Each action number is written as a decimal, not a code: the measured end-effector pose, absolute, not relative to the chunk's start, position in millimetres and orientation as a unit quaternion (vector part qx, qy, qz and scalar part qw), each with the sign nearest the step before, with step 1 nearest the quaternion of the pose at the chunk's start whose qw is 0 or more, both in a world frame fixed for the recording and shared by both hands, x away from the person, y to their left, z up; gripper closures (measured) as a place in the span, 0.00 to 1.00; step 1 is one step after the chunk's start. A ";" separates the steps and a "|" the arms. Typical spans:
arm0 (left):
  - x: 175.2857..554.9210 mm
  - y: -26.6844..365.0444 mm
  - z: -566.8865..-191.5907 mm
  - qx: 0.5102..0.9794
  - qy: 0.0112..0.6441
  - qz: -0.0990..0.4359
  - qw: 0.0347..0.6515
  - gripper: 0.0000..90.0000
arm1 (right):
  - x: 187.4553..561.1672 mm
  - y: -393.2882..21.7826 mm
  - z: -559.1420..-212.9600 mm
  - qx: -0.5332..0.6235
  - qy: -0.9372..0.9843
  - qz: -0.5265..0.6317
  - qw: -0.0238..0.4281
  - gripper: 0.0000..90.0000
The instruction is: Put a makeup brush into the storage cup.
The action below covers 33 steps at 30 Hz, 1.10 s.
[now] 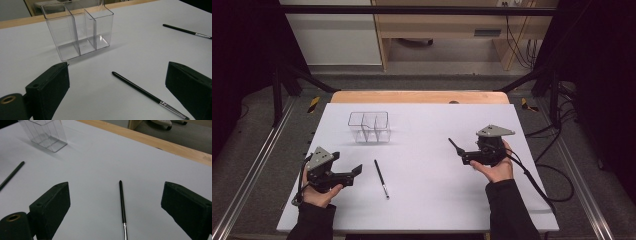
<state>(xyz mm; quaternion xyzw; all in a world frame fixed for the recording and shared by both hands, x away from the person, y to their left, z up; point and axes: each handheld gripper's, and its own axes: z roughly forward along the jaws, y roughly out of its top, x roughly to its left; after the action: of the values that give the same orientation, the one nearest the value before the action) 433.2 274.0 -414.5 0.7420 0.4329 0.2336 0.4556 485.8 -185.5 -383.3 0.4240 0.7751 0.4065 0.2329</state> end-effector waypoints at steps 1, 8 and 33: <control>433.2 273.9 -414.5 0.742 0.433 0.234 0.456 0.05 | 487.7 -184.7 -384.5 0.425 0.777 0.403 0.231 0.11; 433.9 274.0 -415.4 0.743 0.433 0.233 0.454 0.05 | 500.4 -181.2 -390.8 0.433 0.788 0.374 0.228 0.15; 435.5 273.7 -415.9 0.744 0.432 0.232 0.454 0.05 | 545.1 -166.8 -434.4 0.454 0.822 0.279 0.200 0.37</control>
<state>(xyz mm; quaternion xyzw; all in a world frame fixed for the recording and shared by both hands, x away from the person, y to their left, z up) 435.5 273.7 -415.9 0.7444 0.4317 0.2316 0.4536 545.1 -166.8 -434.4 0.4538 0.8224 0.2789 0.1997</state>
